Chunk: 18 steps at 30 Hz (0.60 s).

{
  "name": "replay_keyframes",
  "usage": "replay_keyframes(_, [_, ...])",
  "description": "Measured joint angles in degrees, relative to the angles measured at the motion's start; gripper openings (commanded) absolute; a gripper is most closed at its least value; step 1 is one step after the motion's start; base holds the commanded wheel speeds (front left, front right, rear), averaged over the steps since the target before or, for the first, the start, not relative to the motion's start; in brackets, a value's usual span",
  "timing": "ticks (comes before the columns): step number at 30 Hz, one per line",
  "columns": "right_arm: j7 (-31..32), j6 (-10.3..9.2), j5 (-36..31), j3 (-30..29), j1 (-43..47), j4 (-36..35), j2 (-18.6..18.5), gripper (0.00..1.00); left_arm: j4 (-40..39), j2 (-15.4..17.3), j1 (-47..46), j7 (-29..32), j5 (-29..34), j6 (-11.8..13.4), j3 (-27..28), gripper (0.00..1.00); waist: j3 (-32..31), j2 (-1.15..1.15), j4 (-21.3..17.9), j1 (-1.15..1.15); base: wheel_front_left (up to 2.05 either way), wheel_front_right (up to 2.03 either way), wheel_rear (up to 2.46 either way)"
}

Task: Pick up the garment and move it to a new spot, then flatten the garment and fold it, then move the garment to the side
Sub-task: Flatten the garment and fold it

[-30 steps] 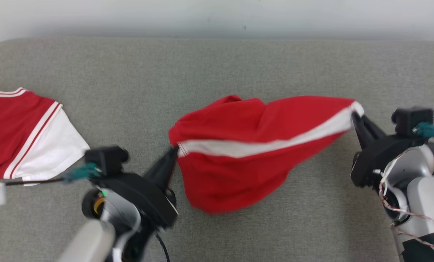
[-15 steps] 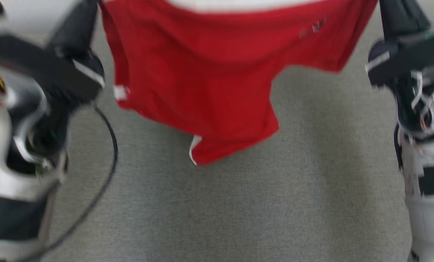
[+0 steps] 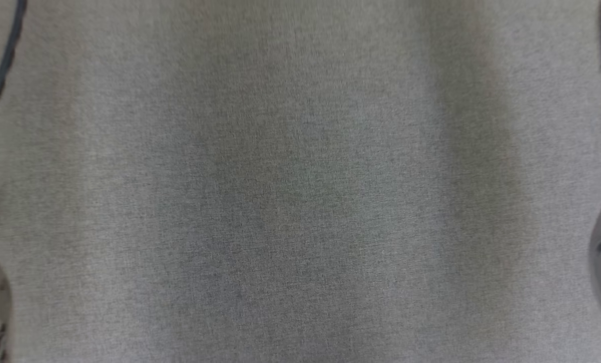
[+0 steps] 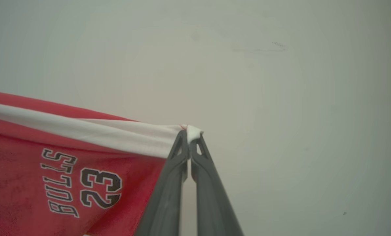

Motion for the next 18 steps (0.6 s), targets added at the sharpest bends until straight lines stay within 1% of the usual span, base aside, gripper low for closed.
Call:
replay_keyframes(1, [-1.3,0.00,-1.1,0.1,-1.1,0.6,-0.4,0.00,0.7,-0.6,-0.5,-1.7,-0.1,-0.6,0.4,0.00,0.5,0.00,-0.1,0.00,0.00,0.00,0.00])
replay_keyframes(3, [-2.5,0.00,-2.5,0.9,-2.4,1.9,-1.0,0.00,2.2,-1.5,-0.7,-3.2,-1.0,-1.7,0.7,0.00,1.3,0.00,0.0,0.00,0.00,0.00,0.00])
replay_keyframes(6, [-1.6,-0.01,-3.0,5.0,-2.2,4.9,-2.7,0.00,4.1,-1.4,1.9,-4.0,-1.4,-2.9,-0.1,0.00,1.8,0.00,0.6,0.00,0.00,0.00,0.00])
replay_keyframes(9, [0.8,-0.03,-0.6,10.2,-0.1,7.4,-4.6,0.00,5.7,-0.3,7.7,-4.8,-0.9,-4.0,-2.2,0.00,2.1,0.00,1.3,-0.01,0.00,0.00,0.00])
replay_keyframes(11, [2.6,-0.04,1.6,14.1,3.2,8.4,-5.8,0.00,6.0,-0.2,12.9,-5.8,-1.5,-4.3,-3.1,0.00,1.8,0.01,1.5,0.00,0.00,0.00,0.00])
replay_keyframes(12, [3.6,-0.04,2.9,15.9,4.9,8.4,-6.5,0.00,5.8,-0.2,15.6,-6.3,-1.8,-4.7,-3.6,0.00,1.5,0.01,1.6,0.00,0.00,0.00,0.00])
replay_keyframes(15, [5.2,-0.07,6.7,19.9,9.3,6.0,-9.1,0.00,3.7,-0.3,23.6,-7.9,-4.4,-4.8,-4.8,0.00,0.0,0.00,1.9,-0.02,0.00,0.00,0.00])
replay_keyframes(18, [6.3,-0.08,11.9,22.9,16.0,0.7,-11.8,0.00,0.9,0.0,33.8,-9.2,-4.7,-5.0,-7.3,0.00,-2.2,0.00,2.2,-0.02,0.00,0.00,0.00])
